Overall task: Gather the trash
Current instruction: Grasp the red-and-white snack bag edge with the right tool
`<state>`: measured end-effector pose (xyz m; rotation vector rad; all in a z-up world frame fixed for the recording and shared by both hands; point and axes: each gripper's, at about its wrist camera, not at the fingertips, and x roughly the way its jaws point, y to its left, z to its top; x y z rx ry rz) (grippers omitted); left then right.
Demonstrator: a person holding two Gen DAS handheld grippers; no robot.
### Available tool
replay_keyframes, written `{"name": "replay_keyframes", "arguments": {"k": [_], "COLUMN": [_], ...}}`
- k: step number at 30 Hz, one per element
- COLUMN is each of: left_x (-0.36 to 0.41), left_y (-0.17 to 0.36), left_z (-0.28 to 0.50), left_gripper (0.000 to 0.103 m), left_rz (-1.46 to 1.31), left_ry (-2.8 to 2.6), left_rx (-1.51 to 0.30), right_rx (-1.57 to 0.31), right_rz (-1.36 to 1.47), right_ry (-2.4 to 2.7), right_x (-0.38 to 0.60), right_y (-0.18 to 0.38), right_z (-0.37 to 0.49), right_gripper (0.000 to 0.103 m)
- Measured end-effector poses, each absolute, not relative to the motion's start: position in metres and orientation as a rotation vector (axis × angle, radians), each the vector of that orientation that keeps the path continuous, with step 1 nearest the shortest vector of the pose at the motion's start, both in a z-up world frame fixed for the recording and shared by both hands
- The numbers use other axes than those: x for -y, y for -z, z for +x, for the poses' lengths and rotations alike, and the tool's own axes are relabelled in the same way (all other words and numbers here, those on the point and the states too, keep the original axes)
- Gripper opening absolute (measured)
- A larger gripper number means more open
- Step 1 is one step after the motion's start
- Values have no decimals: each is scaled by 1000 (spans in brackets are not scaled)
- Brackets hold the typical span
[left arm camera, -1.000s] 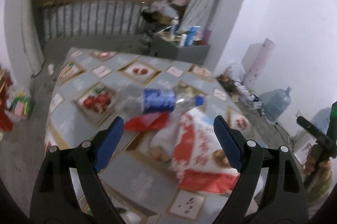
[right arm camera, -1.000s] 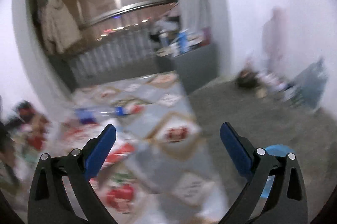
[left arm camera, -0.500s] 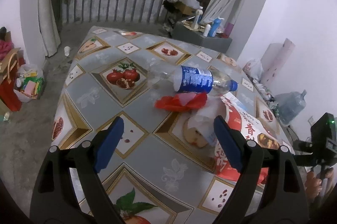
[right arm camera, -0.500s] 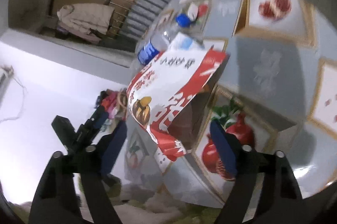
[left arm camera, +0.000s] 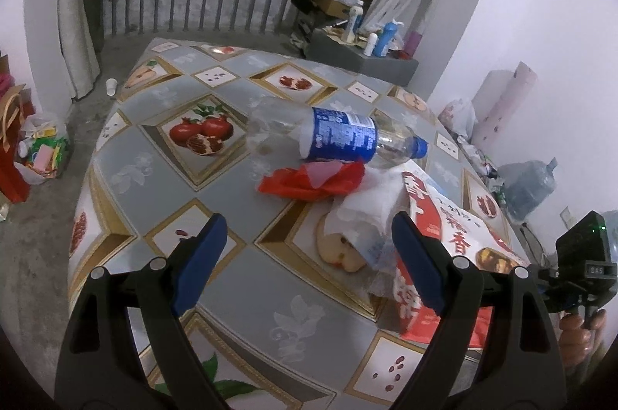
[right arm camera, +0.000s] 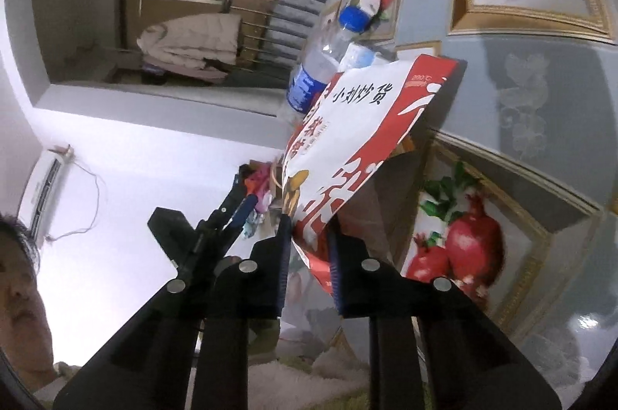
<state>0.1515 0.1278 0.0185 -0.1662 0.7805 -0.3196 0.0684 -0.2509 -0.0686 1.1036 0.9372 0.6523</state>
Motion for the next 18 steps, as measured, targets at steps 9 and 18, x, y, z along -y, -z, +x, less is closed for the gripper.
{"name": "replay_keyframes", "arguments": {"k": [9, 18], "left_x": [-109, -79], "left_y": [-14, -7], "left_z": [160, 151], "left_gripper": [83, 67], "left_rz": [-166, -167], "left_ry": [354, 493], "left_rx": [-800, -842], "right_rx": [-894, -846], "right_rz": [1180, 1209], "right_ry": [-547, -447], "right_x": [308, 346], "right_y": [79, 80], "right_z": [29, 11], "right_gripper": [18, 18]}}
